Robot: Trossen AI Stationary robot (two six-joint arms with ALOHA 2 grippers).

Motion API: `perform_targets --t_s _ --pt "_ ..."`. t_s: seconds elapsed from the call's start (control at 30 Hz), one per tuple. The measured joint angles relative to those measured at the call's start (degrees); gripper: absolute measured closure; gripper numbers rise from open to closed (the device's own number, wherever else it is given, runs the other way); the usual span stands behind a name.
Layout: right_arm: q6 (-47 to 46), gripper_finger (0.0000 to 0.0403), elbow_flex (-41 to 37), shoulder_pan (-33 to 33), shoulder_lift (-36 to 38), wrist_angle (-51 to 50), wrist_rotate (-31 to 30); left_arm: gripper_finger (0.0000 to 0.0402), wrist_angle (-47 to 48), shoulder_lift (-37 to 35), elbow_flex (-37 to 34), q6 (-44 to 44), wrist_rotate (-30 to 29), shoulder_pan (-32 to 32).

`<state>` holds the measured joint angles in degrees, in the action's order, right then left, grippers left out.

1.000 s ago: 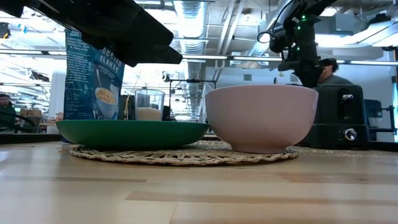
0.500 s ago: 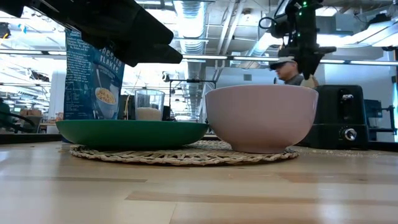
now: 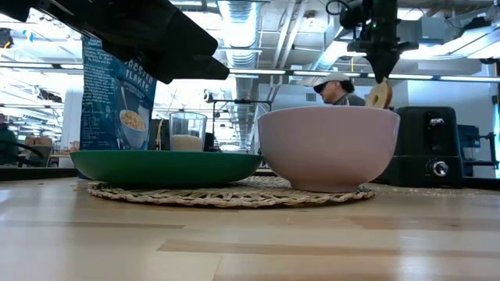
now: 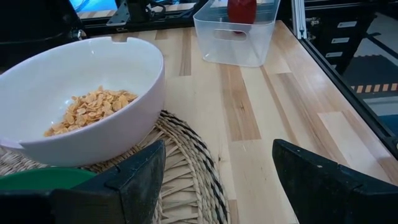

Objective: Arrange a breakfast setting
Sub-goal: Put the bagel on the green plate

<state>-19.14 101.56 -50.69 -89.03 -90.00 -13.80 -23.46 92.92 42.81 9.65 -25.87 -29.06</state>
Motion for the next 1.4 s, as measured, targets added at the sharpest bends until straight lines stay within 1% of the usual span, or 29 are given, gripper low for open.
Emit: perform_targets --t_s 0.33,0.67,1.07,1.4 --pt "0.11 0.0324 6.36 3.91 0.02 -0.02 0.2 0.0121 0.02 0.0 0.0 0.0 0.0 0.0" --pt "0.2 0.0324 10.88 8.88 0.04 0.27 -0.03 0.0121 0.02 0.0 0.0 -0.01 -0.15 0.0" --pt "1.99 0.0324 11.43 17.47 0.07 6.88 0.63 0.0121 0.02 0.0 0.0 0.42 -0.37 0.0" --pt "4.59 0.0324 11.43 22.62 -1.3 14.64 4.73 0.0121 0.28 -0.53 0.02 -1.18 -0.47 0.0"
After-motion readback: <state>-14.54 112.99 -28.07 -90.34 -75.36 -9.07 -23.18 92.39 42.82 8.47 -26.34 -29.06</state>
